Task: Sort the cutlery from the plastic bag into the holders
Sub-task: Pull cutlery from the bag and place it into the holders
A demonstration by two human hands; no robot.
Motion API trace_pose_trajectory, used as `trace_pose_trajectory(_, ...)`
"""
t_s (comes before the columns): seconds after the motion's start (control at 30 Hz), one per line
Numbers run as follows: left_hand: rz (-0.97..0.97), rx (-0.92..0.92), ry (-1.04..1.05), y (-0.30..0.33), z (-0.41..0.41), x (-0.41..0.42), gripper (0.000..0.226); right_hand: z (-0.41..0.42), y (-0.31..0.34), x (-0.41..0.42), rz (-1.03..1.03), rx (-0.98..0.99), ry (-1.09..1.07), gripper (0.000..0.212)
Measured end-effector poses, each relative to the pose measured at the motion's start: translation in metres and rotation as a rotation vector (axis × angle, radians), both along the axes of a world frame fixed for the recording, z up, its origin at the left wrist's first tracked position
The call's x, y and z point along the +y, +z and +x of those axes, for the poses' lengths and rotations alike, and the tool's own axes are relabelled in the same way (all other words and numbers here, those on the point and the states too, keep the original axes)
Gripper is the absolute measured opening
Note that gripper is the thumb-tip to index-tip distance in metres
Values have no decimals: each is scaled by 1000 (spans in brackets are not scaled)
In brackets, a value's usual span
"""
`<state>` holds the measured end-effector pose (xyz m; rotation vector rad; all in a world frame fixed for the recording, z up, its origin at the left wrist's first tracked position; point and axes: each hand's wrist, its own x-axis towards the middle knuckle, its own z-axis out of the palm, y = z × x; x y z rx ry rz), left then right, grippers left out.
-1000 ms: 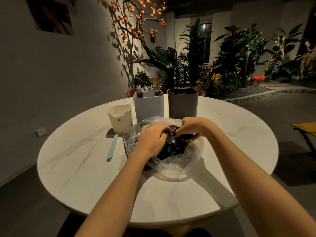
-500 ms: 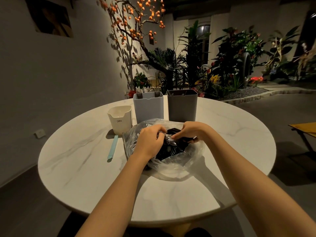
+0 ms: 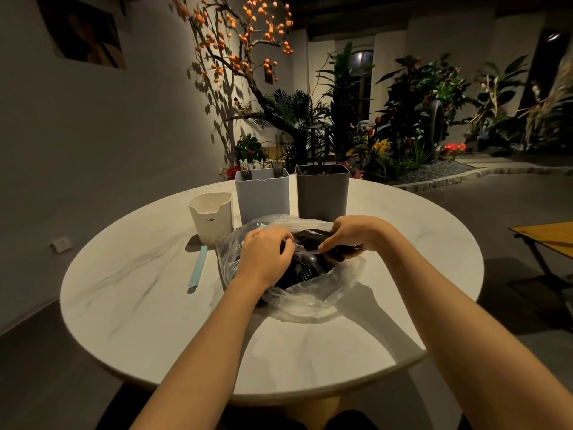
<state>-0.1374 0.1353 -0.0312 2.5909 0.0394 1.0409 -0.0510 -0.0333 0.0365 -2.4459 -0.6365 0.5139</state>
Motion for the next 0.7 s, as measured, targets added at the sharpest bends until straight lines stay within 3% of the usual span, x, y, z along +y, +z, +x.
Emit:
trace_pose_trajectory(0.27, 141, -106, -48, 6, -5, -13, 22, -1, -8, -18, 67, 82, 33, 8)
trace_pose_trajectory(0.5, 239, -28, -165, 3, -8, -16, 40, -6, -16, -37, 150, 193, 83, 17)
trace_pose_trajectory(0.7, 142, -33, -143, 1, -5, -15, 29, -3, -25, -53, 192, 239, 156, 24)
